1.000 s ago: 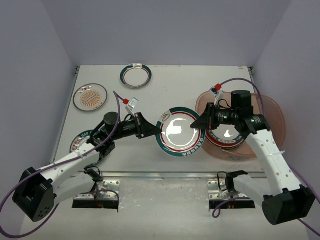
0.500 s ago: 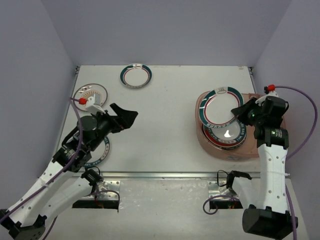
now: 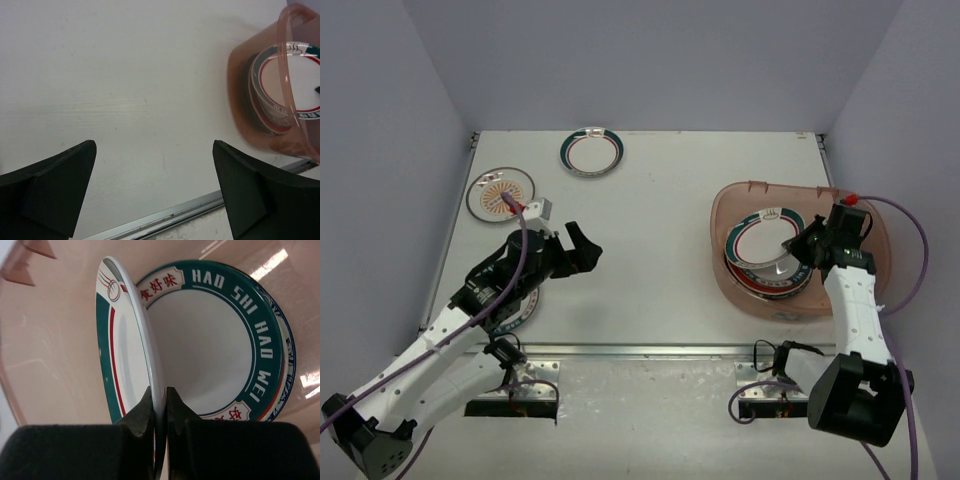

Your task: Place the plates into the plastic bin on the countertop

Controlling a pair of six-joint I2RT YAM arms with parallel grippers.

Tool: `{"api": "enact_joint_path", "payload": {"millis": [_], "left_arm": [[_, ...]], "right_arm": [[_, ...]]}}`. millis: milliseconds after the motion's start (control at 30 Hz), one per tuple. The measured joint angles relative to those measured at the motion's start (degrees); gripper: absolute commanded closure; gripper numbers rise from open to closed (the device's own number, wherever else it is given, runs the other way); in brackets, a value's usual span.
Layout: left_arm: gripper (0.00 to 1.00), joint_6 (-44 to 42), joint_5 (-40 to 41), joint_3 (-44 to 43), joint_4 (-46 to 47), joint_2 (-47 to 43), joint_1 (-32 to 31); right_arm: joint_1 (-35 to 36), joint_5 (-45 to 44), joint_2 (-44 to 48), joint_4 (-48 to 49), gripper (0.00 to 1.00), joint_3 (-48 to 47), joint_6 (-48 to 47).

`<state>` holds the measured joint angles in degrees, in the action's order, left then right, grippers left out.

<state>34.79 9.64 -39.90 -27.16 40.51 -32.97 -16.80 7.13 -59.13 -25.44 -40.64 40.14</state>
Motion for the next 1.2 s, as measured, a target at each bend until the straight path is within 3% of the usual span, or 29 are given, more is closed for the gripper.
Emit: {"api": "enact_joint_path", "payload": {"millis": [67,200,233,300,333,400,500,700,800,900,1033,1200], "left_arm": [[0.00,0.03,-2.40,2.50,1.49,1.22,0.00],[0.00,0.17,-5.31,6.45,2.29,1.75,0.00],[0.00,0.18,-5.89,6.97,2.58,1.73,0.00],[0.00,0.20,-6.93,7.77,3.57,1.56,0.00],[0.00,0.20,-7.35,8.21,4.26,1.42,0.00],[0.00,0.22,-7.85,8.88,5.25,1.32,0.00],[0.00,0.25,-8.72,9.84,6.28,1.34,0.00],[0.00,0.83,-9.62,11.93,7.95,1.67,0.00],[0.00,1.96,-9.45,12.37,8.88,2.93,0.00],[0.00,4.56,-7.28,12.30,10.88,5.74,0.00],[0.00,8.80,-4.19,9.90,14.26,13.87,1.27],[0.00,16.40,-5.84,5.25,26.00,28.70,14.02]], "right_arm": [[0.00,0.64,-0.86,0.49,0.84,0.69,0.04],[0.05,0.18,0.31,3.47,0.80,1.91,-0.04],[0.04,-0.34,1.17,4.05,0.73,2.52,-0.04],[0.04,-1.52,2.97,4.73,0.45,3.72,-0.03],[0.04,-2.19,3.54,4.79,0.43,4.01,-0.10],[0.04,-3.72,3.82,5.07,0.28,4.08,0.00],[0.04,-6.07,3.78,5.20,0.19,4.06,-0.20],[0.04,-12.06,6.89,2.44,0.07,3.11,-0.22],[-0.04,-10.67,10.28,2.03,0.01,1.30,-0.18],[-0.16,-0.28,12.44,4.61,0.01,-0.03,0.25],[3.25,23.29,10.51,11.40,0.01,-1.41,2.70],[18.46,34.91,11.55,11.80,0.01,-2.82,1.60]]}}
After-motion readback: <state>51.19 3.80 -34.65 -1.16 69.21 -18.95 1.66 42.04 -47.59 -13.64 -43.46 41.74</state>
